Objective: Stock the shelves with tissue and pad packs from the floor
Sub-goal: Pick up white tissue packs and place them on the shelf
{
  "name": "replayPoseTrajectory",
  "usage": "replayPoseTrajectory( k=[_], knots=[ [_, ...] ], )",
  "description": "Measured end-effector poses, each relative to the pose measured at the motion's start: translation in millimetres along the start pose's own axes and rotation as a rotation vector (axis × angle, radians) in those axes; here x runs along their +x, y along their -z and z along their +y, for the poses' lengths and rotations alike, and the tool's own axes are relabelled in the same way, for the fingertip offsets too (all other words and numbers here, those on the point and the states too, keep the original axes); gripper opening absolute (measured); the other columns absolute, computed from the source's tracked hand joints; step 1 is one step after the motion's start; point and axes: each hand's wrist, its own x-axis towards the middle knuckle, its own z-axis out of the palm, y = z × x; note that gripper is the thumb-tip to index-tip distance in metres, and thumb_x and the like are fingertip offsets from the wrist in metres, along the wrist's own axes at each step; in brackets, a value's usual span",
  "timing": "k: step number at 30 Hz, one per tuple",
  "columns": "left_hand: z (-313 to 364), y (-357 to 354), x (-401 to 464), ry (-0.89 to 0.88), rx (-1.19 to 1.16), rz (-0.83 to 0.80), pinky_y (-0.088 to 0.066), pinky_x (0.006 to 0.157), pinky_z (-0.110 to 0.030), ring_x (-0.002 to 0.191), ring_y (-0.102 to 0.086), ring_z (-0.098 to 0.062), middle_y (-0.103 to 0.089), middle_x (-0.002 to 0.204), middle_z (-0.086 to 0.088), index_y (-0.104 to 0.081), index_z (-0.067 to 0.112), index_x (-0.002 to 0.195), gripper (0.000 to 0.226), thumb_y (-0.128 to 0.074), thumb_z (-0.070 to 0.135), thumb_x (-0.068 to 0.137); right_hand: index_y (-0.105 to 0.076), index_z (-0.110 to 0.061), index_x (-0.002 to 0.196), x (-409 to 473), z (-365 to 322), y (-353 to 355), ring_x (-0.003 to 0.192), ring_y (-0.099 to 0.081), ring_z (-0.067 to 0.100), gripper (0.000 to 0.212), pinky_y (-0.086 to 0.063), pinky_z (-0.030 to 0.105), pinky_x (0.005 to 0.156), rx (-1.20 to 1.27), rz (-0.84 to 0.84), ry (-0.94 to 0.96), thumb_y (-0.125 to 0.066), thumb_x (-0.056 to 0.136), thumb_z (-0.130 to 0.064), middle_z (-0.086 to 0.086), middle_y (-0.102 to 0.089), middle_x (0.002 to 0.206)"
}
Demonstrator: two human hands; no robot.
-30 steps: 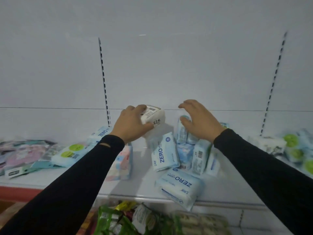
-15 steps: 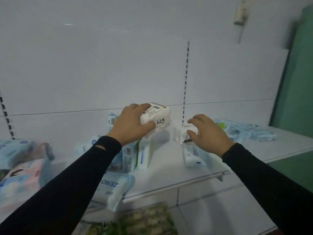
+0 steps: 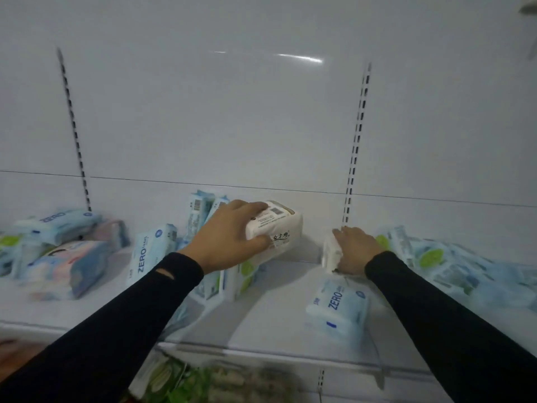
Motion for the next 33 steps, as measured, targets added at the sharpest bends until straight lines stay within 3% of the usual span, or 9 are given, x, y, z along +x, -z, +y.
replayPoseTrajectory(
  k=[5,8,11,15,19,23,27,31,33],
  knots=[
    [3,21,-27,0.129,0.067,0.025,-0.031,0.091,-0.021,0.115,-0.044,-0.011,-0.051,0.127,0.006,-0.045,0.029,0.137,0.07,-0.058,0.053,0.072,-0.039,-0.014,0.132,19,-5,-19,0.117,-0.045,0.031,0.059,-0.035,0.045,0.102,-0.197,0.064,-0.045,-0.062,0.083,-0.035,0.012,-0.037,0.132],
    [4,36,-44,0.17,0.085,0.069,-0.034,0.09,-0.022,0.113,-0.048,-0.013,-0.053,0.124,0.005,-0.048,0.027,0.136,0.074,-0.057,0.056,0.069,-0.043,-0.018,0.127,18,-6,-14,0.115,-0.046,0.029,0.056,-0.033,0.044,0.102,-0.227,0.13,-0.013,-0.061,0.08,-0.044,0.01,-0.041,0.128],
    [3,55,-64,0.197,0.104,0.105,-0.037,0.093,-0.026,0.113,-0.049,-0.013,-0.053,0.127,0.005,-0.048,0.028,0.136,0.077,-0.052,0.06,0.066,-0.046,-0.013,0.122,10,-16,10,0.109,-0.051,0.03,0.058,-0.037,0.046,0.098,-0.107,0.269,0.023,-0.064,0.079,-0.047,0.01,-0.05,0.12],
    [-1,89,-103,0.228,0.131,0.17,-0.043,0.097,-0.037,0.113,-0.05,-0.014,-0.053,0.126,0.006,-0.047,0.03,0.135,0.075,-0.052,0.061,0.067,-0.051,-0.008,0.119,-13,-64,68,0.092,-0.056,0.037,0.072,-0.045,0.046,0.081,0.178,0.579,0.181,-0.077,0.068,-0.051,0.017,-0.055,0.106],
    [-10,138,-168,0.271,0.146,0.241,-0.042,0.096,-0.031,0.112,-0.051,-0.012,-0.054,0.123,0.006,-0.049,0.026,0.135,0.074,-0.054,0.058,0.068,-0.044,-0.011,0.135,-60,-150,112,0.106,-0.051,0.037,0.084,-0.041,0.047,0.094,0.393,0.692,0.444,-0.077,0.069,-0.051,0.016,-0.05,0.121],
    [-25,197,-272,0.403,0.228,0.26,-0.039,0.092,-0.026,0.113,-0.05,-0.009,-0.053,0.128,0.005,-0.047,0.025,0.137,0.07,-0.061,0.049,0.074,-0.034,-0.011,0.144,-128,-262,127,0.119,-0.042,0.034,0.088,-0.036,0.045,0.103,0.551,0.606,0.68,-0.073,0.075,-0.05,0.015,-0.04,0.133],
    [-39,255,-396,0.6,0.227,0.26,-0.048,0.095,-0.035,0.112,-0.053,-0.011,-0.051,0.129,0.006,-0.046,0.028,0.138,0.069,-0.067,0.043,0.074,-0.027,-0.014,0.147,-191,-383,123,0.122,-0.04,0.031,0.092,-0.035,0.039,0.104,0.569,0.48,0.895,-0.072,0.076,-0.05,0.013,-0.037,0.136],
    [-42,288,-528,0.835,0.24,0.289,-0.051,0.086,-0.027,0.112,-0.049,-0.011,-0.047,0.129,0.007,-0.046,0.03,0.136,0.065,-0.073,0.026,0.077,-0.029,-0.019,0.145,-263,-502,102,0.124,-0.042,0.027,0.094,-0.036,0.039,0.101,0.588,0.324,1.096,-0.076,0.07,-0.052,0.01,-0.042,0.138],
    [-43,296,-592,0.968,0.209,0.298,-0.053,0.086,-0.031,0.112,-0.05,-0.013,-0.046,0.129,0.008,-0.045,0.03,0.137,0.067,-0.073,0.027,0.076,-0.031,-0.024,0.144,-297,-555,81,0.125,-0.042,0.022,0.093,-0.036,0.036,0.101,0.564,0.23,1.21,-0.074,0.069,-0.06,0.003,-0.042,0.141]
  ],
)
